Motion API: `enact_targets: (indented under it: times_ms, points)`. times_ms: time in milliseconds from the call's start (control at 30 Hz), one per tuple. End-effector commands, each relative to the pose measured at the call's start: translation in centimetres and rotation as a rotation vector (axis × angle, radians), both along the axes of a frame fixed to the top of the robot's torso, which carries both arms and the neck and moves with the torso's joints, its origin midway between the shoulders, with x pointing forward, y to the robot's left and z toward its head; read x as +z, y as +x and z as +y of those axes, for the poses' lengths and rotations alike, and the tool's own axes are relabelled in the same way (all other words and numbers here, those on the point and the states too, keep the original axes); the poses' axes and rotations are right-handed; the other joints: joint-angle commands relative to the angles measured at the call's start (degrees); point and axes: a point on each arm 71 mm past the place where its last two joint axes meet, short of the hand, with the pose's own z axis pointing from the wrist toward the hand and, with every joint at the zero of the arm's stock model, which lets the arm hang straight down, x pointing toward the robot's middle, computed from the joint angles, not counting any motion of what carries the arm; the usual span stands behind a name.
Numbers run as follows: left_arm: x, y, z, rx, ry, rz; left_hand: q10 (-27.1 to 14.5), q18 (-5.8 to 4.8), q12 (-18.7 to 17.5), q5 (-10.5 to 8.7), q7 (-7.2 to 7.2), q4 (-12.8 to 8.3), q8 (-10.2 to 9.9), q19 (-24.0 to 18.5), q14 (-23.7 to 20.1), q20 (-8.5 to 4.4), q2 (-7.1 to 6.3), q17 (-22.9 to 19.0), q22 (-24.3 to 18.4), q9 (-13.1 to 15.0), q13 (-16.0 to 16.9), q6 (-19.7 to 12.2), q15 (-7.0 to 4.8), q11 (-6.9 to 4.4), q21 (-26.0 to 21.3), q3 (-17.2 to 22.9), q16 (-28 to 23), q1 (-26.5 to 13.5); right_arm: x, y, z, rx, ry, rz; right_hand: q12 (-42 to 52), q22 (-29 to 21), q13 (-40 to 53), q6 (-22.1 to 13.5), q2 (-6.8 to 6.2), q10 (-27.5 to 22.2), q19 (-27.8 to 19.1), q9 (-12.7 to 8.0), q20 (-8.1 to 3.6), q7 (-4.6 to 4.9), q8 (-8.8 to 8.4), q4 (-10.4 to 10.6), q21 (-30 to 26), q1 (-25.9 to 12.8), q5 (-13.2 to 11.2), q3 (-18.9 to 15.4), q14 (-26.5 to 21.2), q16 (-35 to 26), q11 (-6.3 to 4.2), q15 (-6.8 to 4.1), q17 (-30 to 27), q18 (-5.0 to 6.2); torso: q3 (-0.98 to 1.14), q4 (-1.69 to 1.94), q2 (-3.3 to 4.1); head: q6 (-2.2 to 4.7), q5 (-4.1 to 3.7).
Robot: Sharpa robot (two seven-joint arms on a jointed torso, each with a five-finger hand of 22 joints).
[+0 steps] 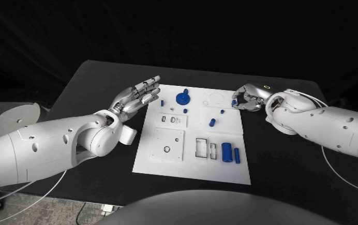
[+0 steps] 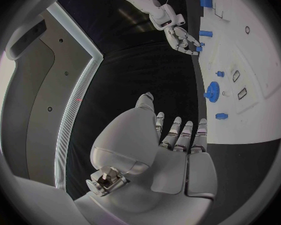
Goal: Assemble the parts on the task board
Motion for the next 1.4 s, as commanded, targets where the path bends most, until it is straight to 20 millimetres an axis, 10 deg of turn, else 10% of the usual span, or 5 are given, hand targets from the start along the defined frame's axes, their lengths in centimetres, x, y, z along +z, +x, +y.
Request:
enact_targets:
  times_ms: [33,900,1400]
  points:
    - [0.1,-0.1,-0.3,-0.021,-0.020,-0.001,0.0,0.79,0.2,0.31,0.27,-0.2,0.0,0.0,0.3,0.19,0.07,0.1,0.0,0.0,0.1,-0.3,0.17,0.50,0.3,0.3,0.3,0.7,-0.2,0.1,0.1,0.013,-0.010,0.006,0.2,15.1,15.1,0.3,0.17,5.8,6.0,0.1,0.36,-0.10,0.24,-0.3,0.3,0.6,0.3,0.0,6.0,0.2,0.34,0.16,15.1,-0.38,-0.03,0.01,0.00,0.00,0.02]
    - [0.0,0.0,-0.3,-0.028,-0.021,0.005,0.1,0.77,0.3,0.33,0.38,-0.1,0.0,0.0,0.3,0.19,0.04,0.1,0.0,0.0,0.1,-0.3,0.23,0.57,0.3,0.3,0.3,0.7,-0.4,0.2,0.5,0.016,-0.005,0.003,0.2,15.1,15.1,5.2,1.88,5.8,6.0,5.6,0.04,-0.69,6.92,-1.5,0.3,2.3,0.4,-0.3,6.0,0.2,-0.09,-0.22,15.1,-0.38,-0.01,0.00,0.00,0.00,0.41]
    - [-0.1,-0.1,-0.2,-0.022,-0.018,0.006,0.2,0.77,0.5,0.35,0.44,-0.1,0.0,0.1,0.4,0.20,0.01,0.1,0.1,0.0,0.1,-0.2,0.27,0.62,0.3,0.3,0.4,0.7,3.6,-1.1,2.7,0.046,0.131,-0.121,0.2,15.1,15.1,5.8,3.22,5.8,6.0,8.2,0.06,-0.16,9.18,-1.4,0.3,2.4,6.7,0.2,6.0,0.2,0.17,-0.04,15.1,-0.38,-0.04,0.01,0.11,0.00,1.16]
